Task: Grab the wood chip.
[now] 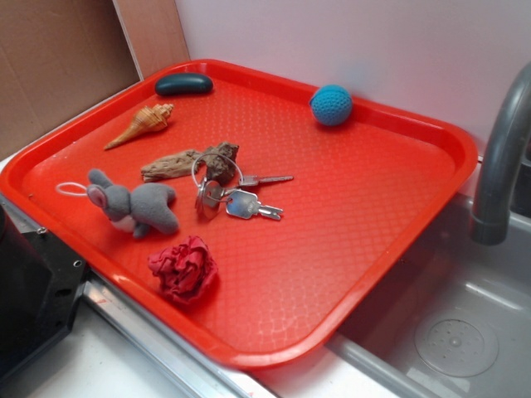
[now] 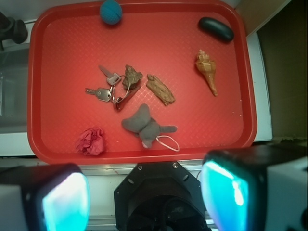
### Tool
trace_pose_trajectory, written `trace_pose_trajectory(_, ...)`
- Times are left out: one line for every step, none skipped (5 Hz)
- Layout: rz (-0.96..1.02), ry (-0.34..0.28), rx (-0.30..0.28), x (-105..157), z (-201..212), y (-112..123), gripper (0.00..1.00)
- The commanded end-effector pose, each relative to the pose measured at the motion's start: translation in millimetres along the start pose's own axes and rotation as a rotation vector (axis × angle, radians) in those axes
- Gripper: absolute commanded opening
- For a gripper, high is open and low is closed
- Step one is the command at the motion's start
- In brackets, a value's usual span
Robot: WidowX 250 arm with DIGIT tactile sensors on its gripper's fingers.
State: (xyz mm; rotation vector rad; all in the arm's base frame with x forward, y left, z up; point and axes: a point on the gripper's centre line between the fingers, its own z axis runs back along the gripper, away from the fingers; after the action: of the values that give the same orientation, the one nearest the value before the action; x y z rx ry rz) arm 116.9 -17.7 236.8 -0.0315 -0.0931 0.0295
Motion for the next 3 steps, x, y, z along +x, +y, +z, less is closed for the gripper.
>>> trace_pose_trajectory(0.000, 0.000, 0.000, 0, 0, 0, 1.00)
trace_pose_trajectory(-0.169, -0.002, -0.014, 46, -54, 21, 1.00)
trace_pose_trajectory(-0.243, -0.016, 0.041, 81, -92, 29, 1.00)
